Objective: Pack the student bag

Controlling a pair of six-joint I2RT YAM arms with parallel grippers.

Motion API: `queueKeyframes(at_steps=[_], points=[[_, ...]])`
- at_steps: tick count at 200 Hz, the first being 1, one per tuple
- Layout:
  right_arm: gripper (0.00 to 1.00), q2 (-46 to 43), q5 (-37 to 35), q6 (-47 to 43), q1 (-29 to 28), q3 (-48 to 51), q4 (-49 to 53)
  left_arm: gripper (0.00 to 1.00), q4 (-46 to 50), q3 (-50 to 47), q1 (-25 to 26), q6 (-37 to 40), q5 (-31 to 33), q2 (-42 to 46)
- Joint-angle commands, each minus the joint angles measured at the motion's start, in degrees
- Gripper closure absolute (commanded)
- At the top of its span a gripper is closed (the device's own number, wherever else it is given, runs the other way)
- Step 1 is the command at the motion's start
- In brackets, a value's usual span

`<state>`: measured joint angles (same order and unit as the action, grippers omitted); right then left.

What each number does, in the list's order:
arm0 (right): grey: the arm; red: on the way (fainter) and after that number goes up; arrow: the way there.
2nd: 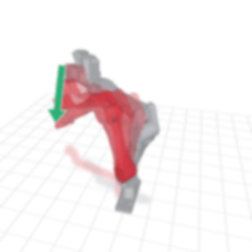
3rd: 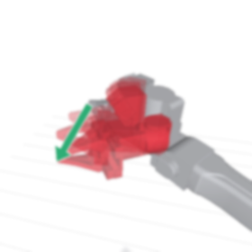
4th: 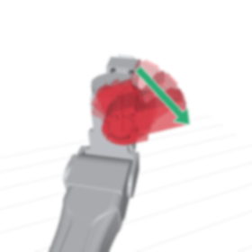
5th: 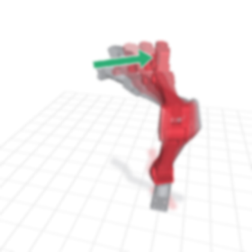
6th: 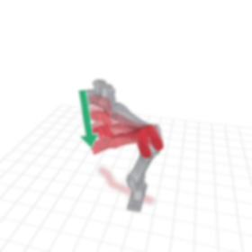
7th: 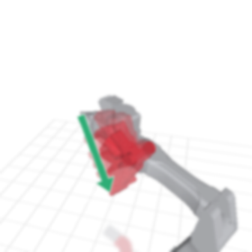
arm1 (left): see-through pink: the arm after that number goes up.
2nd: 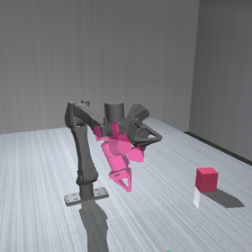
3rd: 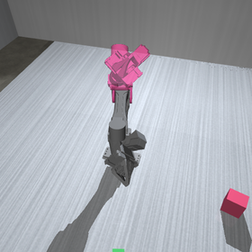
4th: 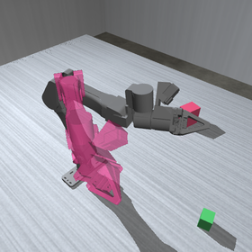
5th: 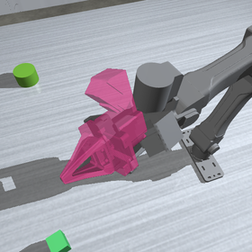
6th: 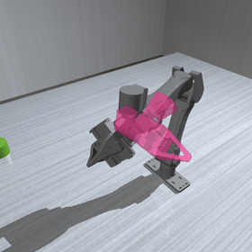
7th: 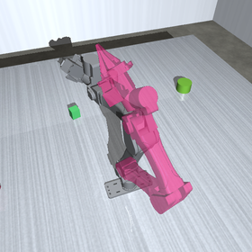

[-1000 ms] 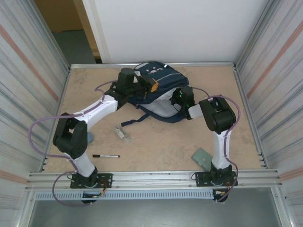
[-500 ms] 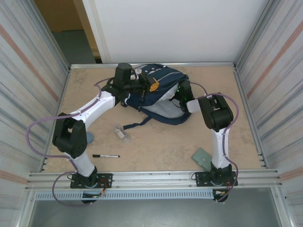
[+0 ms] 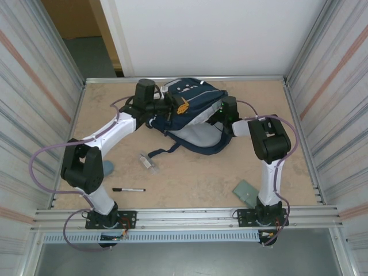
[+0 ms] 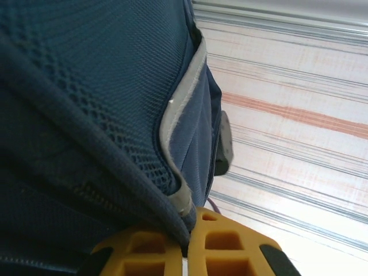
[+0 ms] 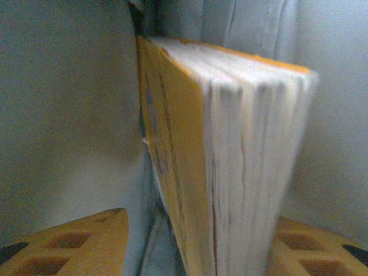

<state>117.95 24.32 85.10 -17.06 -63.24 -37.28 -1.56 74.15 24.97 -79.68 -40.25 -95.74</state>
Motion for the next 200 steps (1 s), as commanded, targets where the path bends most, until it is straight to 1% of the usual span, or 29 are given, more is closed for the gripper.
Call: queueKeyframes(at_steps=[1,23,40,55,72,100,104,120,138,159,170,188,200], points=[[0.46,-7.13,0.63,-2.2,2.09,2.48,5.08,1.0,-3.18,-1.87,-1.26,3.11,0.64,5.3],[0.44,-11.33,1.44,-5.36,3.21,3.77,10.78,1.0,-3.08,-2.15,-2.09,3.92,0.43,4.79],[0.43,-14.09,2.11,-8.42,4.06,4.38,16.2,1.0,-5.29,-3.4,-2.19,2.29,0.8,4.43],[0.43,-16.35,2.61,-9.73,4.99,6.48,17.48,1.0,-6.87,-4.04,-2.2,1.48,0.98,3.95],[0.43,-18.99,3.32,-11.98,6.15,8.49,19.96,1.0,-5.69,-3.88,-2.38,3.17,1.58,3.69],[0.41,-22.3,5.82,-17.42,7.91,10.89,25.53,1.0,-2.69,-3.79,-2.47,5.85,4.9,4.16],[0.42,-22.69,6.07,-19.95,7.93,11.24,26.3,1.0,-2.5,-3.86,-2.47,6.09,5.2,4.21],[0.42,-24.9,6.69,-23.04,7.98,13.29,28.58,1.0,-2.22,-4.06,-2.19,7.01,6.42,4.34],[0.44,-27.83,6.1,-28.68,8.01,14.27,32.88,1.0,-1.98,-4.47,-1.62,7.45,8.68,4.51],[0.47,-30.02,4.13,-37.15,7.6,13.28,39.7,1.0,-2.12,-4.03,-1.42,7.44,9.16,3.97],[0.46,-30.95,4.09,-40.18,7.72,13.92,40.05,1.0,-2.28,-3.68,-1.74,6.69,9.31,3.6],[0.44,-32.63,3.22,-42.37,7.77,15.85,39.89,1.0,-4.15,-3.57,-2.45,3.47,9.58,3.34],[0.44,-33.55,1.55,-44.89,7.44,15.97,41.21,1.0,-4.04,-2.13,-2.73,3.57,9.96,3.28]])
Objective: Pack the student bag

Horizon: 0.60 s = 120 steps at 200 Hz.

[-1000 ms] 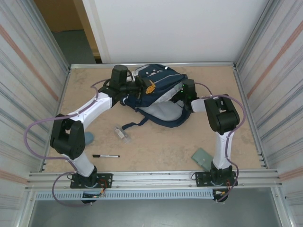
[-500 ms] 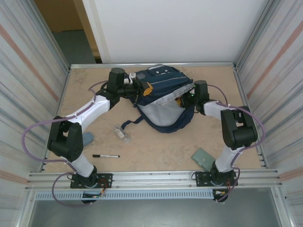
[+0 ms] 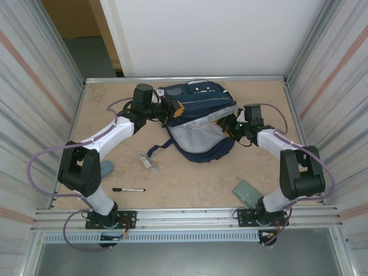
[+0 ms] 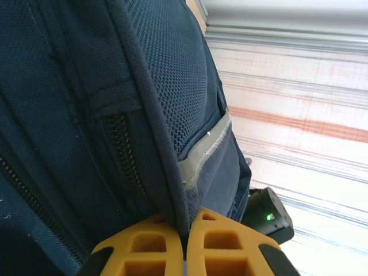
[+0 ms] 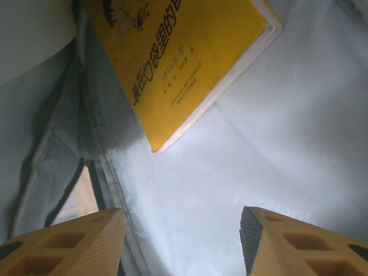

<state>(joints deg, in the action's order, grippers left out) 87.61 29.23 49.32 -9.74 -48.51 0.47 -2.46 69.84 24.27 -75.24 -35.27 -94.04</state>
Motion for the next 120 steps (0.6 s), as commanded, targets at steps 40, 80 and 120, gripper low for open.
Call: queueKeyframes(at_steps=[40,80,120], points=[[0.44,-7.08,-8.19,-13.93,-0.9,0.49,10.0,1.0,-0.9,4.39,-1.57,0.71,6.02,0.84],[0.42,-14.01,-9.86,-15.75,-0.02,1.06,15.92,1.0,1.75,1.19,1.55,4.81,9.43,1.5],[0.41,-20.05,-13.43,-19.61,-2.25,-2.42,23.87,0.89,3.46,-4.03,3.43,8.32,10.7,1.1]])
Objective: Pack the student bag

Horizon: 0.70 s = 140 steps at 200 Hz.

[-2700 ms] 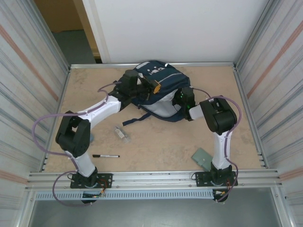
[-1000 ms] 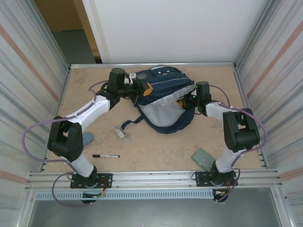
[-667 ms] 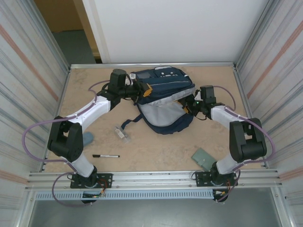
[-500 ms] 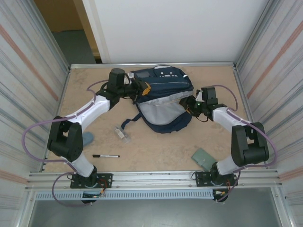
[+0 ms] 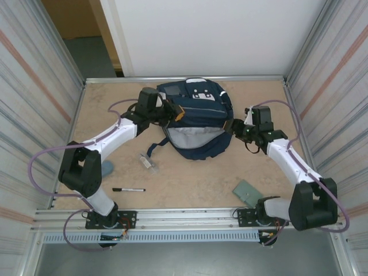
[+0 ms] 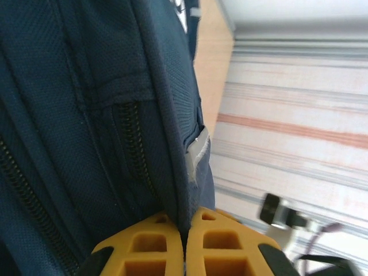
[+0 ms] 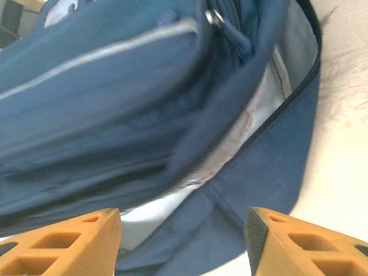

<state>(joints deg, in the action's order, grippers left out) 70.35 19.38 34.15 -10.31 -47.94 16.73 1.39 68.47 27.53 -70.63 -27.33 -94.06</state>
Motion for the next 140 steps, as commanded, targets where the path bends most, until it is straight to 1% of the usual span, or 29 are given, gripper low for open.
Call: queueKeyframes(at_steps=[1,15,25,48,64,78,90,110,128,140], points=[[0.41,-2.87,-3.76,-4.62,-1.96,-3.31,8.12,0.89,-0.36,-2.78,0.21,3.69,2.74,1.06],[0.41,-3.36,-5.66,-5.93,-3.67,-4.92,10.74,0.82,0.6,-4.04,-0.22,4.12,2.9,1.51],[0.41,-3.61,-6.87,-6.48,-5.27,-5.11,11.31,0.75,3.49,-3.92,-0.92,6.43,3.06,2.15],[0.41,-3.64,-7.75,-7.56,-9.14,-3.81,11.0,0.69,10.09,-4.31,-3.17,12.88,5.44,5.62],[0.4,-3.66,-9.27,-7.84,-11.72,-3.22,12.06,0.64,13.22,-5.62,-6.02,17.24,6.8,7.92],[0.38,-4.0,-11.6,-7.58,-13.82,-2.56,12.07,0.62,14.31,-7.34,-9.8,19.92,6.81,8.45],[0.37,-3.93,-11.44,-7.27,-15.02,-2.44,10.89,0.6,12.94,-9.21,-13.86,21.13,5.95,7.43],[0.36,-2.02,-7.44,-6.5,-16.4,-3.63,9.09,0.58,12.16,-8.07,-19.09,22.47,2.01,2.09],[0.35,0.72,-7.0,-5.96,-18.62,-5.06,7.87,0.53,11.01,-5.85,-20.82,23.04,-0.64,-2.61],[0.35,2.55,-8.03,-5.85,-20.27,-5.94,7.45,0.52,8.87,-5.29,-20.72,23.3,0.82,-4.27]])
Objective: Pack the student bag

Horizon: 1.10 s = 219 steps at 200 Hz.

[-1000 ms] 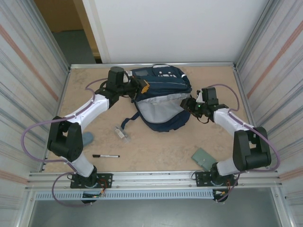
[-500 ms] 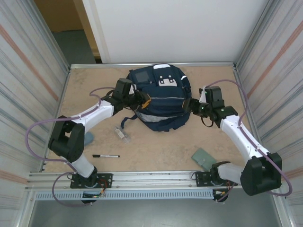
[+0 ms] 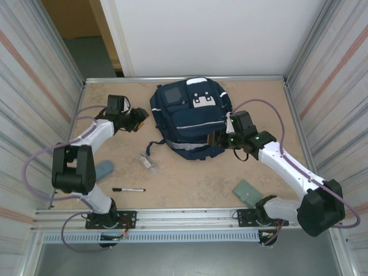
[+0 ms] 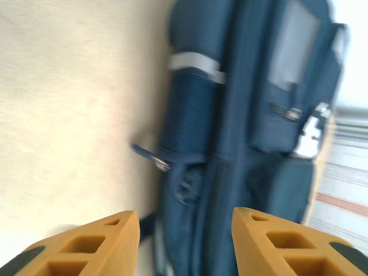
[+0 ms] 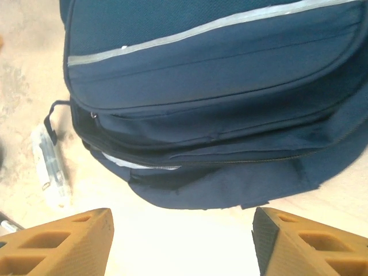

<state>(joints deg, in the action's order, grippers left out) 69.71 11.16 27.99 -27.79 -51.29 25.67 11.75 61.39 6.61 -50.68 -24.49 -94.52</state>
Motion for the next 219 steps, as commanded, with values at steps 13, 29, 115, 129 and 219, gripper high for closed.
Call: queueKeyframes(at_steps=[13,29,115,129,219], points=[[0.34,4.73,0.06,1.26,-3.9,-2.9,-2.33,0.5,-4.96,2.14,0.72,4.67,0.36,-5.42],[0.34,6.02,1.71,3.18,-4.2,-2.01,-4.97,0.49,-7.76,3.98,1.11,5.42,-0.26,-8.55],[0.33,9.98,2.5,5.91,-4.69,0.04,-8.73,0.51,-16.46,8.1,3.57,3.41,-0.58,-18.85],[0.34,10.36,2.26,6.58,-4.6,0.53,-10.13,0.56,-14.78,10.28,3.76,3.74,-0.75,-21.01],[0.34,22.08,0.9,-5.54,7.94,-5.11,-9.49,1.0,-20.68,-3.21,8.13,1.3,7.55,-8.3]])
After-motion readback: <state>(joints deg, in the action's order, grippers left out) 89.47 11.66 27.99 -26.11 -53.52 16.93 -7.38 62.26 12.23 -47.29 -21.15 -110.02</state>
